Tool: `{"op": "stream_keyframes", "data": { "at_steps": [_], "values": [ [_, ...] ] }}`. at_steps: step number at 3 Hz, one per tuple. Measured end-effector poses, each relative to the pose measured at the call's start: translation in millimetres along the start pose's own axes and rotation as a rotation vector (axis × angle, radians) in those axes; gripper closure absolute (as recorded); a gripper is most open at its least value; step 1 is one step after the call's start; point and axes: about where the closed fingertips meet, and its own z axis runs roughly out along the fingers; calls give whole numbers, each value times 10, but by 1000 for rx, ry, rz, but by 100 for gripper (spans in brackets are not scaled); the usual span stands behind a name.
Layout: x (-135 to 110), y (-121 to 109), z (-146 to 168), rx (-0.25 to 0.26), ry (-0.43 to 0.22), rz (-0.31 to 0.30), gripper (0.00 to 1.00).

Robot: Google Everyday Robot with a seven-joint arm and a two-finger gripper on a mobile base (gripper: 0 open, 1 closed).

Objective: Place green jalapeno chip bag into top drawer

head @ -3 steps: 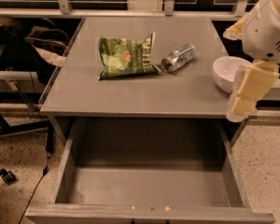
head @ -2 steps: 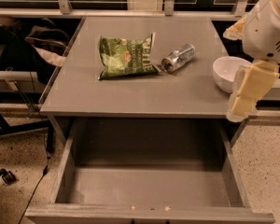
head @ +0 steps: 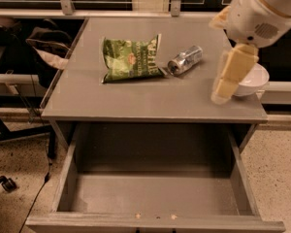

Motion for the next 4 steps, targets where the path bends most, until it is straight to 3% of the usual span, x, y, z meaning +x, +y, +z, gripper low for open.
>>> {"op": "stream_keyframes", "data": {
  "at_steps": [2, 3, 4],
  "values": [
    [-421, -264, 199, 10, -54, -101, 0],
    [-756, -440, 465, 54, -86, -95, 0],
    [-756, -437, 463, 53, -87, -94, 0]
  ]
}}
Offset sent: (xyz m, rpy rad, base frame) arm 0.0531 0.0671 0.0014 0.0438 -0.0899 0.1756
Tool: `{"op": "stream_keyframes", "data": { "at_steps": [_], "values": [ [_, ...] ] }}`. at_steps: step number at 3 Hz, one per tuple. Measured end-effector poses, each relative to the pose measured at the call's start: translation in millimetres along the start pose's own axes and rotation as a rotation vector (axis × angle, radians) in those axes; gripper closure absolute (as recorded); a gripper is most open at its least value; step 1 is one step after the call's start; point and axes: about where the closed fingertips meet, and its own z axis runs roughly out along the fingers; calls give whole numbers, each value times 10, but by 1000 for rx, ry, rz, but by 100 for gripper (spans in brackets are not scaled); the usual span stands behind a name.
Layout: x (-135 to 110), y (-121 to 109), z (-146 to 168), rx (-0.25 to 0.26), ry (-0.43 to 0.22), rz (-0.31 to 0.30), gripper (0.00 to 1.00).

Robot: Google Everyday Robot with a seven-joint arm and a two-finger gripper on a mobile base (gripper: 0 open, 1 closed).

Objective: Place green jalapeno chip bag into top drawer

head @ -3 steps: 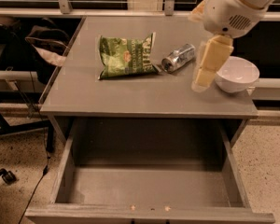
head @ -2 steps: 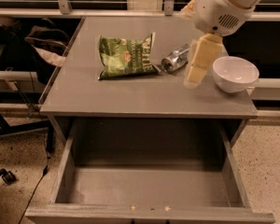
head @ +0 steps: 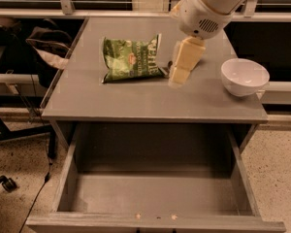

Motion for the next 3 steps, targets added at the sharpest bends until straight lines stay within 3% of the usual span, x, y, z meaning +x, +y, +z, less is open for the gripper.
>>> {"op": "stream_keyframes", "data": {
  "at_steps": [1, 2, 3],
  "values": [
    [16, 18, -5, 2, 1, 14, 0],
    [248, -32, 4, 48, 0, 119, 0],
    [447, -508, 121, 146, -23, 194, 0]
  ]
}}
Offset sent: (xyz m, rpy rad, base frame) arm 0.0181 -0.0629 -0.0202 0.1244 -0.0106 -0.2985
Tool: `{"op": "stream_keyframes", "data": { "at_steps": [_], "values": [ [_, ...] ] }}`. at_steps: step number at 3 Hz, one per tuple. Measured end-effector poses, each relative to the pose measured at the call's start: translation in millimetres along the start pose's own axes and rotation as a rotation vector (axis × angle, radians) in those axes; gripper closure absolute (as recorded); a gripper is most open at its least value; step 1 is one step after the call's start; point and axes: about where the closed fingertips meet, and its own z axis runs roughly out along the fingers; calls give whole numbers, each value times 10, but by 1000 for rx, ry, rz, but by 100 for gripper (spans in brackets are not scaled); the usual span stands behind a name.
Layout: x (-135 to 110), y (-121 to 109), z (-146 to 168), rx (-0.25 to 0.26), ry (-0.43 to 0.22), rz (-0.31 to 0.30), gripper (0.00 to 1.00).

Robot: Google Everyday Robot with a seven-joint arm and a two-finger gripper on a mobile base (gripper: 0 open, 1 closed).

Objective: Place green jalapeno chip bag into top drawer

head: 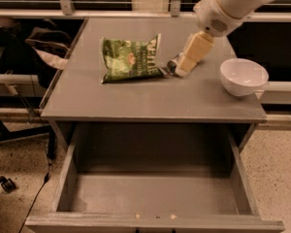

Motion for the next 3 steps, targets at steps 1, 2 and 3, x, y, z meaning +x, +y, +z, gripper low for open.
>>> {"op": "stream_keyframes", "data": {
  "at_steps": [1, 2, 3],
  "values": [
    [-78, -363, 108, 39, -38, -3, 0],
    [-377, -686, 369, 13, -105, -64, 0],
    [-595, -764, 570, -36, -154, -96, 0]
  ]
}}
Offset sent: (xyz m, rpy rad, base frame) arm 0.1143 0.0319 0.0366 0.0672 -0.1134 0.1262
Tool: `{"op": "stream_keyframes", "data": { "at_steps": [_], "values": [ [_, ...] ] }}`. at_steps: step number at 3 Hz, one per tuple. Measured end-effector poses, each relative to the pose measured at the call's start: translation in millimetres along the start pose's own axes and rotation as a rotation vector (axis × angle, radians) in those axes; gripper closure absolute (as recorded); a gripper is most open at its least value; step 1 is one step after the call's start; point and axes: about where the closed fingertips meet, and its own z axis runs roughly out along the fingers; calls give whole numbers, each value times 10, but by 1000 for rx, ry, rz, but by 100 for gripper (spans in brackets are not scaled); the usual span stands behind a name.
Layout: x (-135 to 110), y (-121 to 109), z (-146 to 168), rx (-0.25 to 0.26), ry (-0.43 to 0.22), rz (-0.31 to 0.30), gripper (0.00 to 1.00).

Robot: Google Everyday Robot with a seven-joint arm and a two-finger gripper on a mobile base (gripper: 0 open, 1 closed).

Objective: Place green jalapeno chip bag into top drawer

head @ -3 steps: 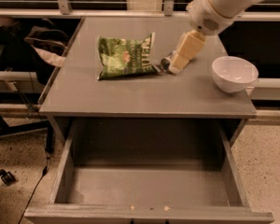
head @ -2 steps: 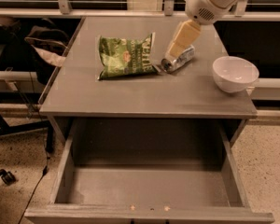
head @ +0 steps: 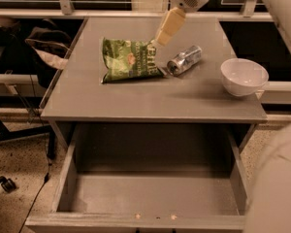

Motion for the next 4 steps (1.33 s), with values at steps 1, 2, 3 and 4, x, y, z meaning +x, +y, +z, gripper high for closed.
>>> {"op": "stream_keyframes", "data": {
  "at_steps": [1, 2, 3, 4],
  "values": [
    [-357, 193, 478, -182, -80, -64, 0],
    [-516, 364, 686, -293, -122, -89, 0],
    [-556, 538, 872, -385, -140, -76, 0],
    [-510, 613, 1004, -419, -130, -48, 0]
  ]
}}
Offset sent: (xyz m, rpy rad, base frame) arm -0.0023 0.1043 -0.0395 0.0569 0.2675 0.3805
